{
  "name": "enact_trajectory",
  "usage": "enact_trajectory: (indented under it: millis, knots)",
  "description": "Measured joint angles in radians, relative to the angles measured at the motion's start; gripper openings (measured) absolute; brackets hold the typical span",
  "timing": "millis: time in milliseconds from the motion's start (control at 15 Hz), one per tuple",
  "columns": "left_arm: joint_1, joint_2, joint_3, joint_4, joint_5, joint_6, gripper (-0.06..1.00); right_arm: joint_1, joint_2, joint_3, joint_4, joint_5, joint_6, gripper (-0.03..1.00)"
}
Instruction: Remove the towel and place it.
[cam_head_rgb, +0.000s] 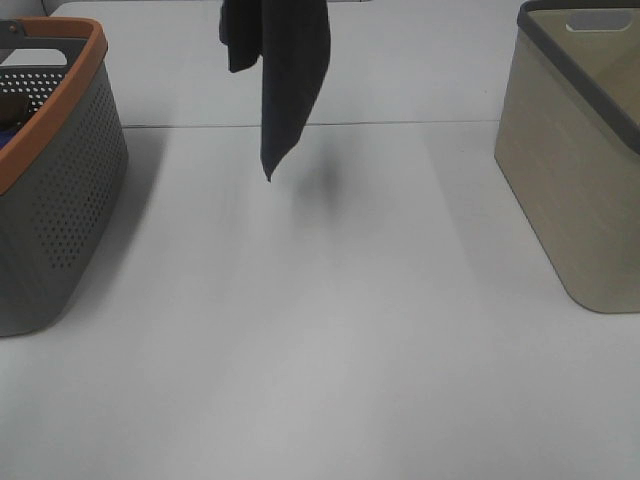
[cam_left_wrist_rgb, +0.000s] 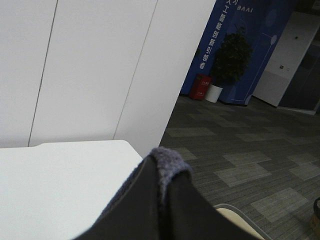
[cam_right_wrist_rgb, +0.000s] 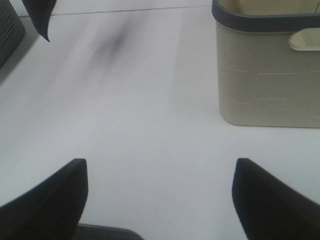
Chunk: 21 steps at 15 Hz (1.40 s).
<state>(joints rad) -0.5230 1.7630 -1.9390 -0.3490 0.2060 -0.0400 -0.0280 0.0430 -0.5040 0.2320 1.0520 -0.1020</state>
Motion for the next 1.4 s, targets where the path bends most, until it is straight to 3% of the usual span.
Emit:
enact_trajectory:
  millis: [533,667,867,1067,1267,1400]
  knots:
    - [-0.060,0.115,0.000,0.008,-0.062,0.000,0.00,0.000,0.051,0.000,0.004,-0.010,-0.009,0.75]
    - [-0.064,0.120,0.000,0.017,-0.067,0.000,0.00,0.000,0.126,-0.011,0.065,-0.060,-0.022,0.74]
    - [-0.064,0.120,0.000,0.022,-0.067,0.000,0.00,0.014,0.275,-0.033,0.280,-0.144,-0.224,0.74]
    - [-0.064,0.120,0.000,0.024,-0.057,0.000,0.00,0.094,0.472,-0.048,0.478,-0.150,-0.524,0.72]
    - [-0.064,0.120,0.000,0.024,-0.053,0.000,0.00,0.147,0.672,-0.145,0.559,-0.152,-0.732,0.67]
    - [-0.064,0.120,0.000,0.024,-0.053,0.000,0.00,0.220,0.781,-0.222,0.585,-0.185,-0.795,0.66]
